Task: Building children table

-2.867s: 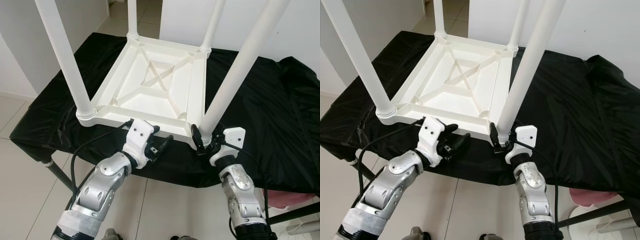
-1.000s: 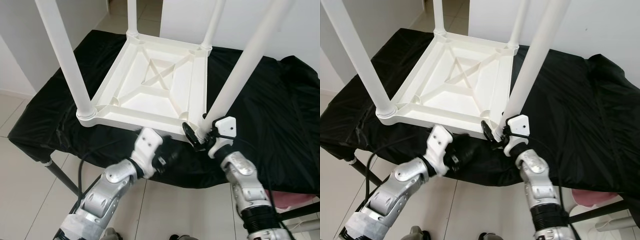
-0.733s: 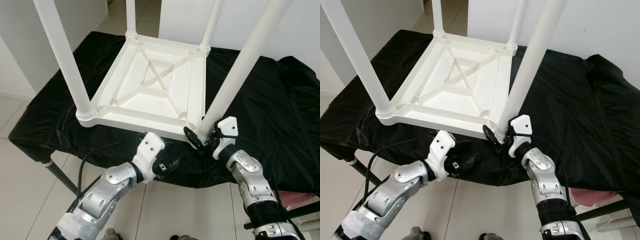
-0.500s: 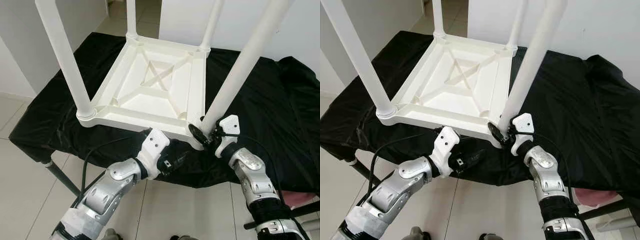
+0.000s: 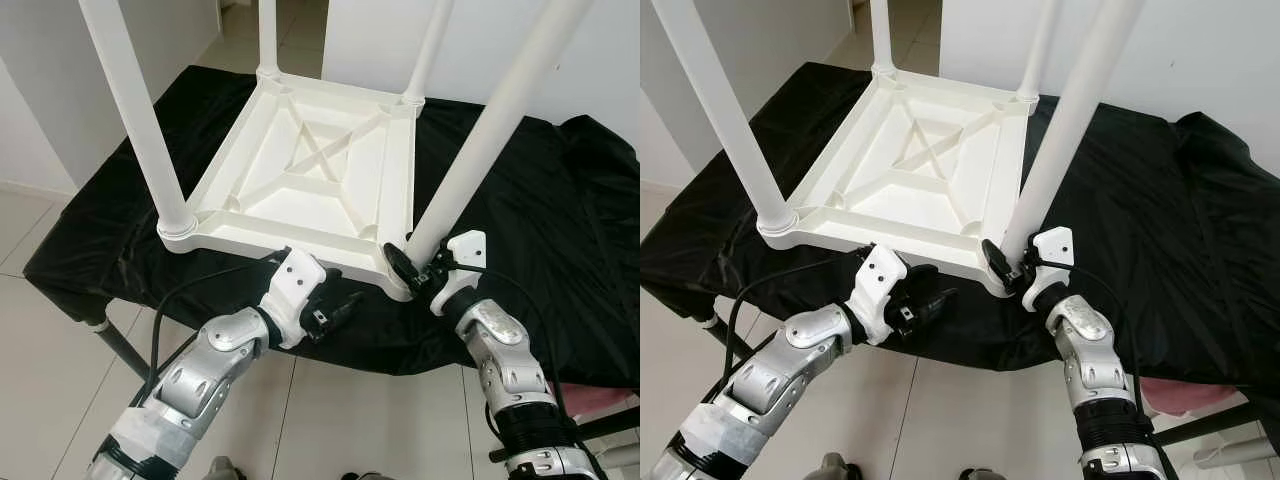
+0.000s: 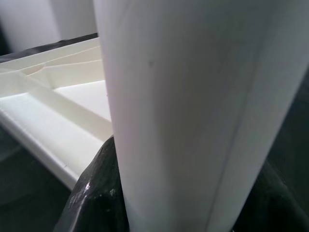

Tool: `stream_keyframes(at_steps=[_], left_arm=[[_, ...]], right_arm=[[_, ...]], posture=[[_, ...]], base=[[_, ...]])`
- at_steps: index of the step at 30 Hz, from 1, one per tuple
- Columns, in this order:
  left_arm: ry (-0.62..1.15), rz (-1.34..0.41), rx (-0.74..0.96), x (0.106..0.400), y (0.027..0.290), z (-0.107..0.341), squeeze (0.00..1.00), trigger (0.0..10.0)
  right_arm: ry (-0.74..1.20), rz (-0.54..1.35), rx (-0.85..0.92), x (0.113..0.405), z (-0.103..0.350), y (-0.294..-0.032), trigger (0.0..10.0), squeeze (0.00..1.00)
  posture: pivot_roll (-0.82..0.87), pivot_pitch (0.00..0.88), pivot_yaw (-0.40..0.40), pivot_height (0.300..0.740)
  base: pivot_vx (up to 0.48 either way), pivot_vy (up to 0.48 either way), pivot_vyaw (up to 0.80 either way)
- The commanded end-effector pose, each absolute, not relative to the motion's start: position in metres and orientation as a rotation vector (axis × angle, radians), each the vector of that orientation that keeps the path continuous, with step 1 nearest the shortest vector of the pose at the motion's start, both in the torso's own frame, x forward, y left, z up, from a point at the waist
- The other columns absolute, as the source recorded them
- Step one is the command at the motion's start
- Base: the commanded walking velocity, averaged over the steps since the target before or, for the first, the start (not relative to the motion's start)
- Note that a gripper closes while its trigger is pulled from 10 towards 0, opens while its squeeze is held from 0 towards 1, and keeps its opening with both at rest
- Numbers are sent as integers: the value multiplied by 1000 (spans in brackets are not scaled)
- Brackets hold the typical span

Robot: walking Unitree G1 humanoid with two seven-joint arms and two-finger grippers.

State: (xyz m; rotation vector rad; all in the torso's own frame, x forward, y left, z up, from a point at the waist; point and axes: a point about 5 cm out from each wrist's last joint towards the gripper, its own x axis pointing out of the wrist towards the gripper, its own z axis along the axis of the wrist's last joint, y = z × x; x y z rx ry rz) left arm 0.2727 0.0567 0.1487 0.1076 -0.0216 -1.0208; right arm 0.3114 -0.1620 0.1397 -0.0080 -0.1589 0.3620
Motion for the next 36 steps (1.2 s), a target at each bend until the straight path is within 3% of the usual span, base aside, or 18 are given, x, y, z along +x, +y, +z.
stream_keyframes(at_steps=[1,12,17,30,31,36], left_arm=[[-21,-1105,120,269,54,147,0,10000],[-27,-1110,119,270,51,147,0,10000],[-34,-1109,118,272,51,148,0,10000],[-39,-1102,124,274,53,148,0,10000],[-40,-1099,125,274,53,149,0,10000],[-44,-1094,129,275,55,149,0,10000]], right_arm=[[-110,260,18,308,130,-163,10000,0],[-58,-104,102,295,119,-139,10000,0],[-50,-71,110,292,121,-125,10000,0],[-63,-80,96,293,124,-122,10000,0],[-72,-65,110,293,126,-121,10000,1000],[-105,-28,95,294,132,-122,10000,1000]], posture=[[2,66,-50,740],[-8,56,-57,740],[-9,53,-57,740],[1,46,-56,740],[3,44,-57,740],[4,42,-55,740]], base=[[0,0,0],[0,0,0],[0,0,0],[0,0,0],[0,0,0],[0,0,0]])
